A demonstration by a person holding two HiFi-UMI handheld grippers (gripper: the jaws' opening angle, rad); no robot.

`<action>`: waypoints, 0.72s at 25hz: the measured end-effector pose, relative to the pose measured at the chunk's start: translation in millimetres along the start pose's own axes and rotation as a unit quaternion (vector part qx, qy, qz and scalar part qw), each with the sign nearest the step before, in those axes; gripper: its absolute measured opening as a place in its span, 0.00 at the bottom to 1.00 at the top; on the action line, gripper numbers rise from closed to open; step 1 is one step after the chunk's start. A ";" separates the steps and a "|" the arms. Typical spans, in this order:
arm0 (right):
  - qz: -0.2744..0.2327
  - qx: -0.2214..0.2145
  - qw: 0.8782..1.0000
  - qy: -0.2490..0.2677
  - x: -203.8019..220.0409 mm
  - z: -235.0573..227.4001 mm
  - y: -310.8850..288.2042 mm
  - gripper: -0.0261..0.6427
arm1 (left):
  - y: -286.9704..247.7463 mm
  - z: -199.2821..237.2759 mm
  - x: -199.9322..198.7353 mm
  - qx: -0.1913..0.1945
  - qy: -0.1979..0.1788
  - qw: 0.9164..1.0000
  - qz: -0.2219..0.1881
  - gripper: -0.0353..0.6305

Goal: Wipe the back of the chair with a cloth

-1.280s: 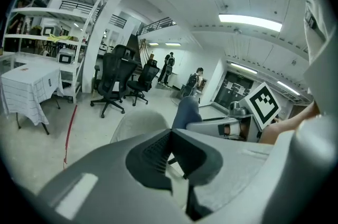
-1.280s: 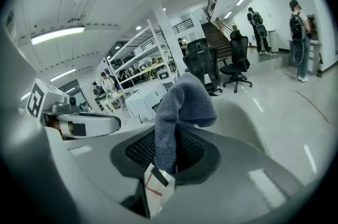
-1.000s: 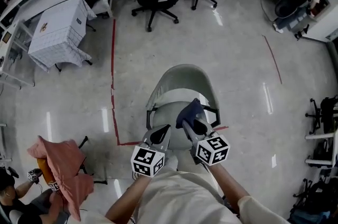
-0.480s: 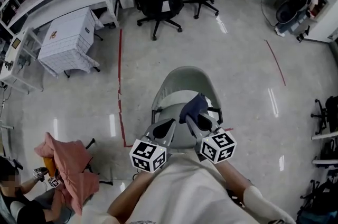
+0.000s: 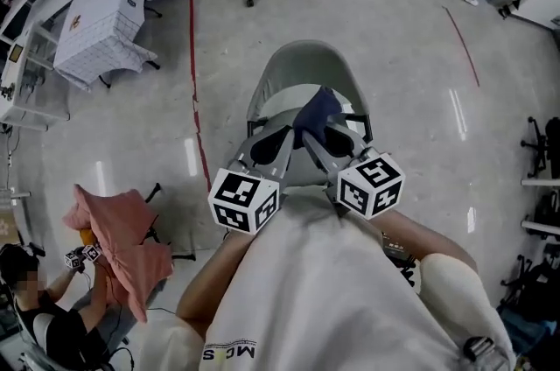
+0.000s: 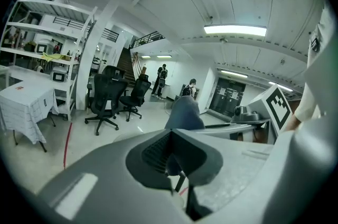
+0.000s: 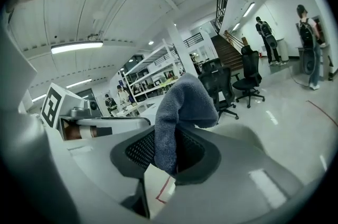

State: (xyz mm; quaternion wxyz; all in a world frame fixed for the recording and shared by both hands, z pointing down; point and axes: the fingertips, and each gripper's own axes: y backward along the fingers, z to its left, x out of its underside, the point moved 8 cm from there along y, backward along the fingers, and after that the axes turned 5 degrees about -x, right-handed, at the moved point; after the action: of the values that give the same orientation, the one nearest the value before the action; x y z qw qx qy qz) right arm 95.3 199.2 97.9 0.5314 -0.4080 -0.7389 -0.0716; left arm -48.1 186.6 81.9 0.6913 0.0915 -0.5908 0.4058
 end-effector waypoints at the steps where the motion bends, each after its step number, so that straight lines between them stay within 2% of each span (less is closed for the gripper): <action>1: 0.003 -0.002 1.000 0.001 0.7 1.1 -0.3 0.20 | 0.6 -1.4 2.0 0.002 0.001 1.000 0.001 0.05; 6: 0.006 -0.016 1.000 0.018 -2.8 8.3 0.7 0.19 | 2.2 -9.4 11.2 0.017 0.004 1.000 0.009 0.05; 18: 0.010 0.015 1.000 0.012 -1.5 5.3 16.2 0.20 | 10.4 -17.9 21.1 0.034 0.024 0.999 0.017 0.05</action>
State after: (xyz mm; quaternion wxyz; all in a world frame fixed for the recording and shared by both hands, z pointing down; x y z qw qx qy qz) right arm 102.6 211.9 89.1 0.5472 -0.4063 -0.7293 -0.0599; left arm -42.3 213.8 91.9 0.6947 0.0951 -0.5613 0.4396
